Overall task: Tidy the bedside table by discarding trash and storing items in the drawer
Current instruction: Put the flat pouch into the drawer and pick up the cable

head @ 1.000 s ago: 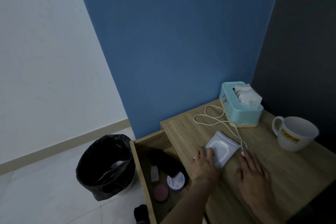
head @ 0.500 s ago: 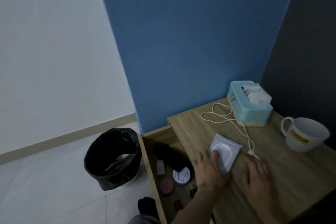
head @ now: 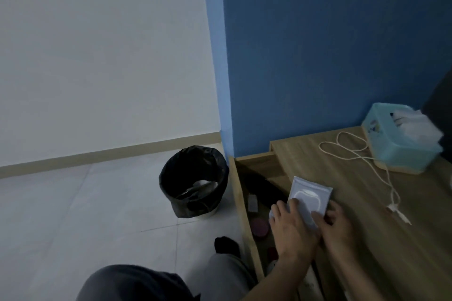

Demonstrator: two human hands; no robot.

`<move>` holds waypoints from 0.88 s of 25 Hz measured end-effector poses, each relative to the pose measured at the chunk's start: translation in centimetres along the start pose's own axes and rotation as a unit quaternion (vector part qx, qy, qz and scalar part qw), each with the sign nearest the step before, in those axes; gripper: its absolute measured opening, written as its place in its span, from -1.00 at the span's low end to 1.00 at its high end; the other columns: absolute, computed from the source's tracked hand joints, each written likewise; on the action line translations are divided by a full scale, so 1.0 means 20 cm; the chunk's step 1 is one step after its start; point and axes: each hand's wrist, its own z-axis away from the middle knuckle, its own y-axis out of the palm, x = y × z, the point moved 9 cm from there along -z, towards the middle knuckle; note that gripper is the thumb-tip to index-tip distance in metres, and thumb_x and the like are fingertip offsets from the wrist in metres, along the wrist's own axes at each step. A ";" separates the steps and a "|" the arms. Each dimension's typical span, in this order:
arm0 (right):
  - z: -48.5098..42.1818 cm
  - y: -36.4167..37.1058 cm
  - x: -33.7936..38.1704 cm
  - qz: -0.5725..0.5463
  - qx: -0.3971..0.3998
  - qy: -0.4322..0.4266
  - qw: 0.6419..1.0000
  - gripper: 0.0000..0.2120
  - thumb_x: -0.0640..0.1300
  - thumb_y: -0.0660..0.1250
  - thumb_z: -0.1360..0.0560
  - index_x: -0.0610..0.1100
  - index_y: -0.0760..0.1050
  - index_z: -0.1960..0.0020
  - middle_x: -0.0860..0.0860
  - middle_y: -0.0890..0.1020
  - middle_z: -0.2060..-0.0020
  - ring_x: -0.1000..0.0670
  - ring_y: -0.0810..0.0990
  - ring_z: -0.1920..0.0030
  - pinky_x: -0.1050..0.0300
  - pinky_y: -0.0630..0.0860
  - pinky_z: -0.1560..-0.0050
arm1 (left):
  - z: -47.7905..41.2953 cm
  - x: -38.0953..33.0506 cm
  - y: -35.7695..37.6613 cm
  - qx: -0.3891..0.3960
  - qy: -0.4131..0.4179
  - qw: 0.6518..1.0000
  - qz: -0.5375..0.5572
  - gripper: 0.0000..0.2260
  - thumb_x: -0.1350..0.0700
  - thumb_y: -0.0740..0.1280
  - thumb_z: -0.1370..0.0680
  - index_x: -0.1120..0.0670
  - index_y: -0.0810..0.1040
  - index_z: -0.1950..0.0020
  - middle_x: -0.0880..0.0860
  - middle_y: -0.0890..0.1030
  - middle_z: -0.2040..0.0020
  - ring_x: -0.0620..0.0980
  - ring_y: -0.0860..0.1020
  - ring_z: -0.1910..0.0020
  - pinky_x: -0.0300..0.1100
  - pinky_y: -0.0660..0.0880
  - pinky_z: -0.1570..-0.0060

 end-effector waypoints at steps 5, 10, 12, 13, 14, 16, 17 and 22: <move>-0.03 0.16 0.08 -0.031 0.036 -0.001 0.999 -0.57 -0.34 0.32 -0.43 -0.21 0.34 -0.28 -0.23 0.56 -0.11 -0.24 0.56 -0.03 -0.13 0.55 0.07 | 0.01 0.14 -0.11 -0.020 -0.012 0.996 0.088 -0.50 -0.10 0.25 -0.48 -0.04 0.24 -0.38 -0.02 0.34 -0.32 -0.03 0.30 -0.32 -0.14 0.27 -0.29; 0.04 0.36 -0.02 0.032 0.080 -0.012 0.996 -0.59 -0.33 0.27 -0.47 -0.22 0.31 -0.30 -0.25 0.49 -0.22 -0.28 0.48 -0.19 -0.10 0.47 0.02 | -0.04 0.45 -0.17 -0.058 -0.083 0.984 0.149 -0.45 0.04 0.18 -0.57 0.00 0.05 -0.53 -0.03 0.01 -0.57 -0.01 -0.04 -0.55 0.00 -0.01 -0.53; 0.04 0.40 -0.11 0.064 0.082 0.000 0.995 -0.60 -0.34 0.28 -0.46 -0.25 0.33 -0.29 -0.28 0.49 -0.22 -0.29 0.47 -0.20 -0.13 0.47 -0.07 | -0.03 0.54 -0.07 -0.015 -0.120 0.964 0.238 -0.40 0.05 0.20 -0.57 -0.05 -0.02 -0.53 -0.02 0.03 -0.56 0.01 0.07 -0.54 0.06 0.10 -0.50; 0.04 0.43 -0.15 0.075 0.087 0.013 0.993 -0.60 -0.35 0.28 -0.46 -0.26 0.34 -0.28 -0.29 0.49 -0.22 -0.29 0.47 -0.19 -0.10 0.45 -0.06 | -0.02 0.57 -0.03 -0.001 -0.125 0.954 0.272 -0.41 0.06 0.21 -0.56 -0.08 -0.01 -0.52 0.00 0.10 -0.55 0.01 0.16 -0.51 0.08 0.17 -0.48; 0.03 0.45 -0.20 0.084 0.092 0.026 0.992 -0.61 -0.36 0.27 -0.46 -0.28 0.34 -0.27 -0.30 0.49 -0.21 -0.29 0.48 -0.19 -0.07 0.44 -0.05 | -0.02 0.60 0.00 0.005 -0.129 0.949 0.287 -0.41 0.08 0.20 -0.56 -0.10 0.00 -0.51 0.02 0.16 -0.54 0.00 0.22 -0.48 0.09 0.22 -0.45; 0.03 0.50 -0.27 0.100 0.114 0.043 0.988 -0.63 -0.38 0.28 -0.45 -0.32 0.36 -0.25 -0.31 0.51 -0.19 -0.27 0.48 -0.18 -0.03 0.41 -0.06 | -0.02 0.63 0.03 0.005 -0.135 0.945 0.299 -0.42 0.13 0.18 -0.55 -0.06 0.03 -0.52 0.01 0.21 -0.52 0.00 0.24 -0.47 0.08 0.24 -0.44; 0.03 0.52 -0.31 0.108 0.130 0.048 0.984 -0.63 -0.40 0.28 -0.44 -0.35 0.36 -0.24 -0.32 0.51 -0.18 -0.27 0.48 -0.18 -0.02 0.40 -0.08 | -0.03 0.64 0.04 0.001 -0.141 0.941 0.309 -0.45 0.15 0.18 -0.55 -0.03 0.08 -0.51 0.01 0.24 -0.50 -0.01 0.27 -0.46 0.07 0.26 -0.44; 0.00 0.59 -0.46 0.115 0.161 0.072 0.978 -0.64 -0.51 0.31 -0.38 -0.50 0.39 -0.17 -0.43 0.50 -0.15 -0.36 0.48 -0.17 -0.06 0.40 -0.09 | -0.04 0.66 0.03 -0.006 -0.167 0.925 0.341 -0.61 0.18 0.16 -0.58 0.01 0.26 -0.41 0.01 0.42 -0.36 -0.03 0.41 -0.33 -0.02 0.35 -0.37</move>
